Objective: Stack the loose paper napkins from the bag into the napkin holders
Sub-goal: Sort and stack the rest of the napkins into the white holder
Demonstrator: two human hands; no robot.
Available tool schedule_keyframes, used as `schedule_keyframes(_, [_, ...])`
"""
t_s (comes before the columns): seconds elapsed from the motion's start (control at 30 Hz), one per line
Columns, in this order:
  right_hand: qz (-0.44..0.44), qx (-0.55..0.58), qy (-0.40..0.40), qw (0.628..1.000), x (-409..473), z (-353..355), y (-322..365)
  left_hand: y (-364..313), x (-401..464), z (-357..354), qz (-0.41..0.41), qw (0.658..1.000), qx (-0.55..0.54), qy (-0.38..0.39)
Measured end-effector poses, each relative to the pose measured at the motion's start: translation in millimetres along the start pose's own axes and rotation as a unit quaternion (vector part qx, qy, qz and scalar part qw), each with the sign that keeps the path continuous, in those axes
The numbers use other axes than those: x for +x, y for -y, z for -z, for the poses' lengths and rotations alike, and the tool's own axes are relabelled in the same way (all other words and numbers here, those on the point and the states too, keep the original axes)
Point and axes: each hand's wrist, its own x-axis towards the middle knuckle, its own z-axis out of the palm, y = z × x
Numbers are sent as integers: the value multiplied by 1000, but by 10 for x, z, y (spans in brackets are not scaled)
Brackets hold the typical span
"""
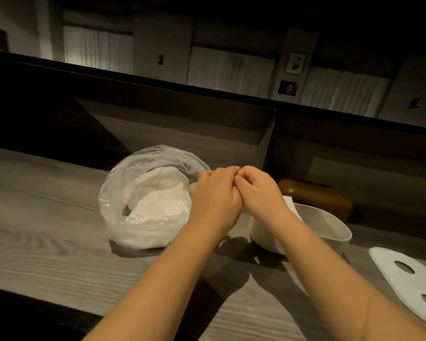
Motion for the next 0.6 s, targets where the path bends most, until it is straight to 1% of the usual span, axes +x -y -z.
schedule_keyframes(0.07, [5, -2, 35, 999, 45, -201, 41, 268, 30, 243, 17, 992, 122, 19])
schedule_keyframes(0.13, [34, -15, 73, 997, 89, -387, 105, 590, 59, 461, 53, 976, 209, 23])
schedule_keyframes(0.2, [61, -30, 119, 991, 154, -549, 182, 875, 52, 601, 96, 959, 265, 15])
schedule_keyframes(0.23, [63, -40, 147, 986, 203, -624, 204, 984, 35, 637, 115, 956, 271, 11])
schedule_keyframes(0.3, [47, -80, 191, 977, 328, -764, 210, 1136, -19, 662, 144, 963, 230, -11])
schedule_keyframes(0.4, [5, -179, 230, 957, 505, -925, 181, 1242, -58, 701, 170, 974, 116, -101])
schedule_keyframes(0.47, [-23, -201, 268, 942, 565, -989, 170, 1280, -56, 731, 167, 972, 78, -145])
schedule_keyframes(0.53, [-37, -204, 287, 935, 585, -1042, 157, 1302, -58, 729, 157, 975, 53, -149])
schedule_keyframes(0.6, [-44, -206, 265, 941, 591, -1088, 133, 1323, -68, 712, 145, 976, 34, -158])
